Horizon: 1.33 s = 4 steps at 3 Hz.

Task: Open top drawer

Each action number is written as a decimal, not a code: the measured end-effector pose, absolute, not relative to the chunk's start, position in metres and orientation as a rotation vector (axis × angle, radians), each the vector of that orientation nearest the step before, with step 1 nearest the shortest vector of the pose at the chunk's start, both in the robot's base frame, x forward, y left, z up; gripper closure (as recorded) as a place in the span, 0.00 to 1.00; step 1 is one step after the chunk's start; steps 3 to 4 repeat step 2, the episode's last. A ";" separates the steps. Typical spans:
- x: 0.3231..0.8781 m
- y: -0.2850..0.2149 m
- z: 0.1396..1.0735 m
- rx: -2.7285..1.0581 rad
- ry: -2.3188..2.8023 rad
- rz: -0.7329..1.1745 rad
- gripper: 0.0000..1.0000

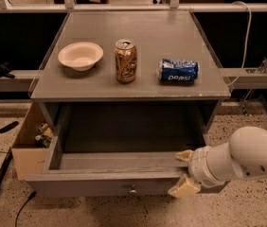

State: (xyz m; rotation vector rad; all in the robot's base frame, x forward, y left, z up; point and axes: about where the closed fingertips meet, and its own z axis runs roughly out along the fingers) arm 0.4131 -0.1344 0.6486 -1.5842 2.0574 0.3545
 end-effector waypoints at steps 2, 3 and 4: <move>0.413 -0.134 0.649 -1.584 2.057 0.354 0.00; 0.413 -0.134 0.649 -1.584 2.057 0.354 0.00; 0.413 -0.134 0.649 -1.584 2.057 0.354 0.00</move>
Offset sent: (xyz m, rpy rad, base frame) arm 0.0000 0.0000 0.0000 0.0000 0.0000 0.0000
